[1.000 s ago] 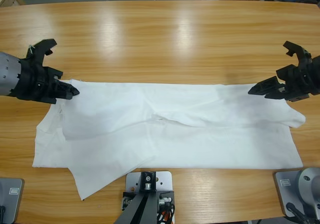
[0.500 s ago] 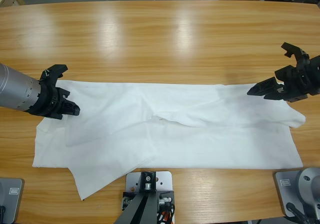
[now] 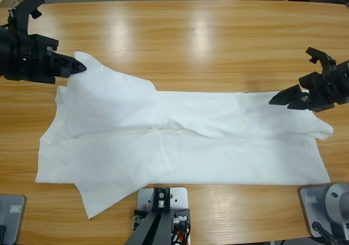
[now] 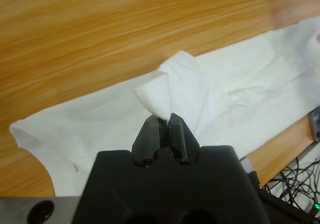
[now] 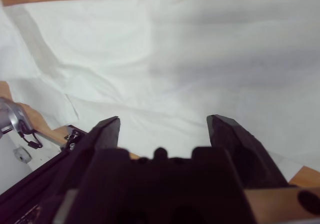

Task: Fold clothes

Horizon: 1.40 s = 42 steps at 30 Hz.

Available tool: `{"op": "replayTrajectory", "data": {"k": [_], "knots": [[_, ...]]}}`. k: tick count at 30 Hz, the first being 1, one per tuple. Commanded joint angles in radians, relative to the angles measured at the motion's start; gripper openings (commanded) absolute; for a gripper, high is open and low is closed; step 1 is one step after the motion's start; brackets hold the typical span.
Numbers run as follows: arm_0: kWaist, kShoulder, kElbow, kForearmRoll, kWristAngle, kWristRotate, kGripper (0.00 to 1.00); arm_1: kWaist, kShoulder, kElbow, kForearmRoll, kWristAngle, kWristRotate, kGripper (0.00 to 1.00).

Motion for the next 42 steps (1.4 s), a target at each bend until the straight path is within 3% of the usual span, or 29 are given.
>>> {"op": "replayTrajectory", "data": {"k": [1, 10, 23, 30, 31, 33, 35, 37, 42], "knots": [[-0.006, 0.039, 0.111, 0.009, -0.009, -0.004, 0.000, -0.016, 0.030, 0.023, -0.009, 0.005, -0.009, 0.711], [0.002, 0.154, 0.168, -0.073, 0.039, -0.006, 0.000, -0.015, 0.032, 0.023, -0.008, 0.008, -0.009, 0.711], [0.069, 0.182, 0.228, -0.086, 0.061, -0.005, 0.000, -0.016, 0.039, 0.022, -0.008, 0.015, -0.009, 0.711], [0.105, 0.273, 0.190, -0.139, 0.067, 0.005, 0.000, -0.016, 0.043, 0.019, -0.005, 0.014, -0.009, 0.711], [0.115, 0.292, 0.183, -0.146, 0.067, 0.003, 0.046, -0.016, 0.043, 0.019, -0.005, 0.014, -0.009, 0.711], [0.141, 0.331, 0.160, -0.158, 0.067, 0.002, 0.593, -0.016, 0.039, 0.020, -0.003, 0.013, -0.009, 0.711], [0.141, 0.353, 0.126, -0.168, 0.067, 0.005, 0.914, -0.015, 0.037, 0.019, -0.001, 0.010, -0.009, 0.732], [0.140, 0.338, 0.126, -0.162, 0.067, 0.006, 0.999, -0.015, 0.040, 0.018, -0.001, 0.007, -0.009, 0.795], [0.147, 0.240, 0.184, -0.073, 0.067, -0.004, 1.000, -0.015, 0.046, 0.016, -0.001, 0.007, -0.009, 0.876]]}}
